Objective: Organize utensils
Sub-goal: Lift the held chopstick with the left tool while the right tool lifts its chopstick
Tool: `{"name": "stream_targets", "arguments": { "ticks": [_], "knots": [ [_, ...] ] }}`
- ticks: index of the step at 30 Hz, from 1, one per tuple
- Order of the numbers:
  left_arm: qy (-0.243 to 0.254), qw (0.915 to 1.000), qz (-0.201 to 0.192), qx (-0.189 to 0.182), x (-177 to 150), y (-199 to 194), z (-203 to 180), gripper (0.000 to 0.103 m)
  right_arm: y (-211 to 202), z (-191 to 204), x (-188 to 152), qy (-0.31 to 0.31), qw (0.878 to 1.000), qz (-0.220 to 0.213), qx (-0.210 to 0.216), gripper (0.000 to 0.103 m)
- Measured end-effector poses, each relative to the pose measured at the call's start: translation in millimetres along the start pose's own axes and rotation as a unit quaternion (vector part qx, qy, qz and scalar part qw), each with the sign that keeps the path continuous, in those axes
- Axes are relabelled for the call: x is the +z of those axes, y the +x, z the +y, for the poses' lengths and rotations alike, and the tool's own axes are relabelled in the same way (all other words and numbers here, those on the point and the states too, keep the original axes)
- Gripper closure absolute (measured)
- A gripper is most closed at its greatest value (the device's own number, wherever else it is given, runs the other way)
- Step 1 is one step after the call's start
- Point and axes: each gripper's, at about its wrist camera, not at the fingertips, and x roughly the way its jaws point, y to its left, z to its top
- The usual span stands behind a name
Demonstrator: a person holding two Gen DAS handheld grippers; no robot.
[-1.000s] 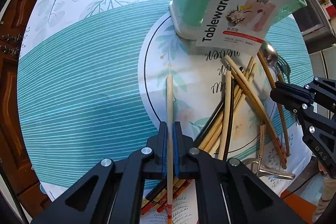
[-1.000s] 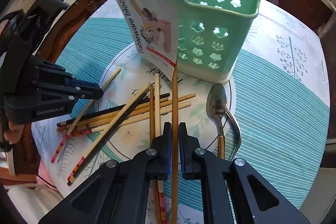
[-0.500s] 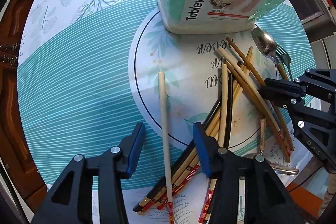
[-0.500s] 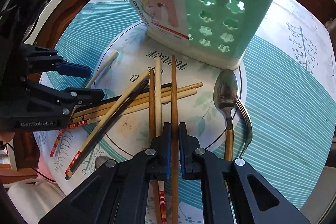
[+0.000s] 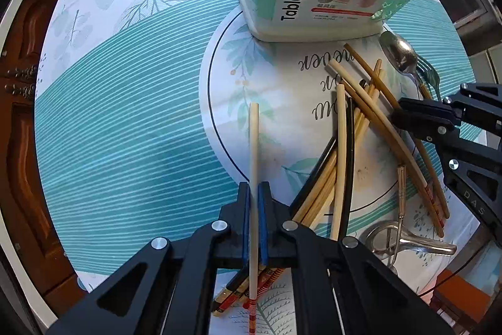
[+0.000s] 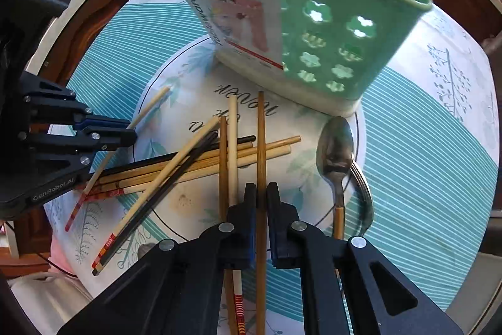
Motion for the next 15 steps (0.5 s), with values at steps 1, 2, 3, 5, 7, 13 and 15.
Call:
{"name": "stream_targets", "arguments": {
  "ticks": [1,2,3,5,7,13,15],
  "knots": [
    [-0.005,1.0,-0.008,-0.001,-4,-2,1,0.1,-2,1,-1,0.001,1.0,-0.006,0.0,0.097],
    [-0.012,0.9997,-0.021,0.0,-9,-8,3,0.1,-5,0,-5,0.002,1.0,-0.013,0.002,0.097],
    [-0.015,0.9994,-0.03,0.002,-17,-11,3,0.1,-10,-1,-9,0.004,1.0,-0.019,0.007,0.097],
    [-0.022,0.9983,-0.054,0.002,-28,-25,6,0.1,-22,-3,-20,0.006,0.999,-0.038,0.016,0.097],
    [-0.024,0.9965,-0.079,0.008,-40,-41,7,0.1,-38,-4,-30,0.011,0.998,-0.061,0.018,0.097],
    [-0.035,0.9826,-0.181,0.023,-69,-110,0,0.1,-104,-11,-56,0.051,0.984,-0.169,-0.002,0.097],
    [-0.039,0.976,-0.213,0.026,-68,-139,1,0.1,-124,-9,-57,0.061,0.977,-0.205,-0.012,0.097]
  ]
}}
